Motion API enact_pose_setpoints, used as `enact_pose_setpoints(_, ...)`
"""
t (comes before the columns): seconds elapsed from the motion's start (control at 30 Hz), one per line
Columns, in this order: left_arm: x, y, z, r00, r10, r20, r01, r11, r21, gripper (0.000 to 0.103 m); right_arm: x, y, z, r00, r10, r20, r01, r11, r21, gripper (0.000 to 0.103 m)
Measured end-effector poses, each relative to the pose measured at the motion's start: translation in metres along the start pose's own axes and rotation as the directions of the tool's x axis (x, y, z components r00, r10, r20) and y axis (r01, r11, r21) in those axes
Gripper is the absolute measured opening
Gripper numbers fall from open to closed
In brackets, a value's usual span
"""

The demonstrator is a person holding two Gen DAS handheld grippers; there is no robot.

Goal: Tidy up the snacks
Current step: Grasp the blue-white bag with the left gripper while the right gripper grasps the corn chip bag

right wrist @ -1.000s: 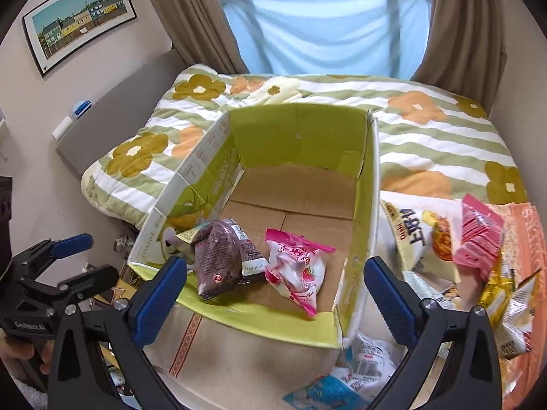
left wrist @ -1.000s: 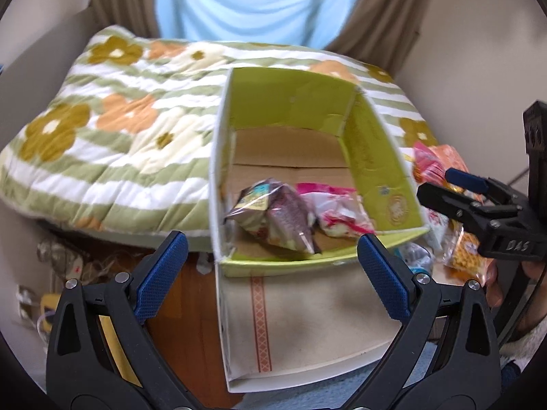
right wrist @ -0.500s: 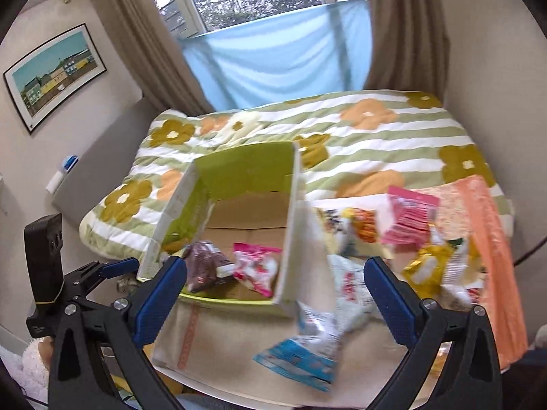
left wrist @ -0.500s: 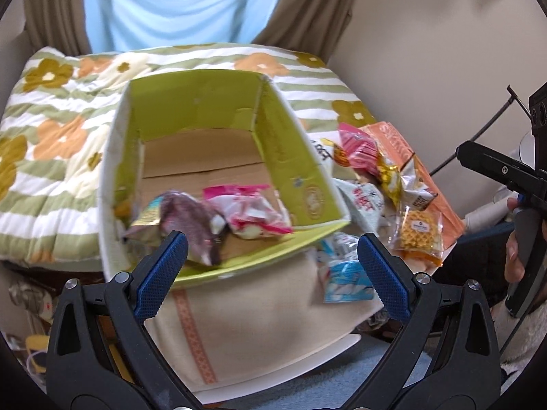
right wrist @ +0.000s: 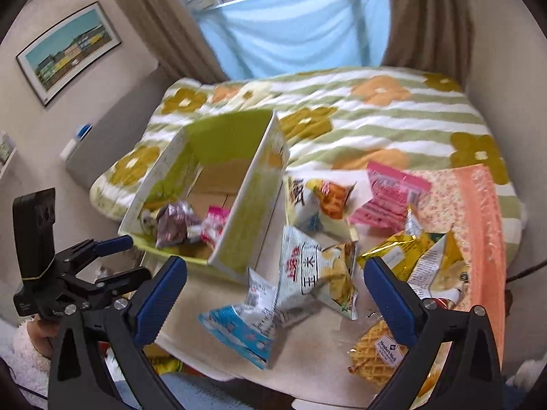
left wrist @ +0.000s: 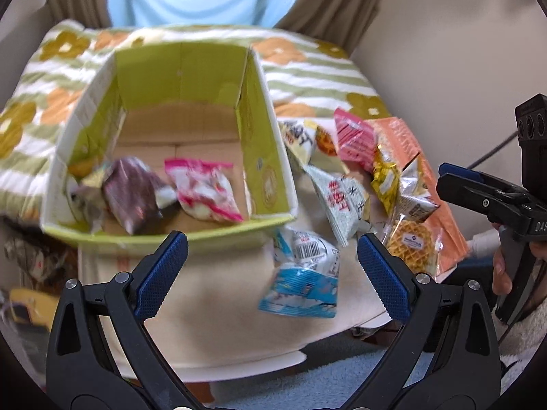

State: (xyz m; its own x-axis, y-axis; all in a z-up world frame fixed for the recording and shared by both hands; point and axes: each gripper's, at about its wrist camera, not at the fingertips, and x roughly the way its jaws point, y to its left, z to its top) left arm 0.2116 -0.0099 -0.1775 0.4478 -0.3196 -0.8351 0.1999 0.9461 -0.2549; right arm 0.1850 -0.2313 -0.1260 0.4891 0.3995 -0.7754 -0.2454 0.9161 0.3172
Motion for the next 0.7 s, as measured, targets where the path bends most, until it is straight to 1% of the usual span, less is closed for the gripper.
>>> enact_pose_setpoints(0.1, 0.013, -0.011, -0.012, 1.000, 0.016, -0.019, -0.017, 0.998, -0.054, 0.099, 0.018, -0.017, -0.002, 0.996, 0.061, -0.064, -0.060, 0.998, 0.018, 0.103)
enact_pose_setpoints(0.17, 0.024, -0.020, -0.021, 0.998, 0.051, -0.027, -0.053, 0.996, -0.070, 0.099, 0.033, -0.024, -0.005, 0.990, 0.087, -0.108, -0.086, 0.996, 0.017, 0.103)
enact_pose_setpoints(0.23, 0.034, -0.029, -0.028, 0.995, 0.097, -0.028, -0.099, 0.992, -0.073, 0.099, 0.046, -0.027, -0.007, 0.989, 0.048, -0.140, -0.050, 0.999, -0.011, 0.103)
enact_pose_setpoints(0.27, 0.040, -0.033, -0.032, 0.994, 0.108, -0.034, -0.111, 0.991, -0.076, 0.099, 0.053, -0.029, -0.009, 0.988, 0.031, -0.154, -0.035, 0.999, -0.027, 0.103)
enact_pose_setpoints(0.33, 0.050, -0.038, -0.040, 0.991, 0.120, -0.053, -0.124, 0.989, -0.079, 0.099, 0.067, -0.035, -0.013, 0.982, 0.050, -0.181, -0.056, 0.998, -0.023, 0.103)
enact_pose_setpoints(0.43, 0.065, -0.048, -0.052, 0.985, 0.152, -0.085, -0.156, 0.987, -0.044, 0.099, 0.087, -0.042, -0.017, 0.971, 0.091, -0.222, -0.093, 0.996, 0.001, 0.103)
enact_pose_setpoints(0.5, 0.074, -0.054, -0.057, 0.978, 0.180, -0.101, -0.182, 0.983, -0.014, 0.099, 0.097, -0.043, -0.017, 0.969, 0.088, -0.230, -0.090, 0.996, 0.000, 0.103)
enact_pose_setpoints(0.7, 0.096, -0.060, -0.055, 0.973, 0.205, -0.103, -0.199, 0.978, 0.061, 0.099, 0.120, -0.048, -0.019, 0.969, 0.067, -0.237, -0.059, 0.997, 0.042, 0.103)
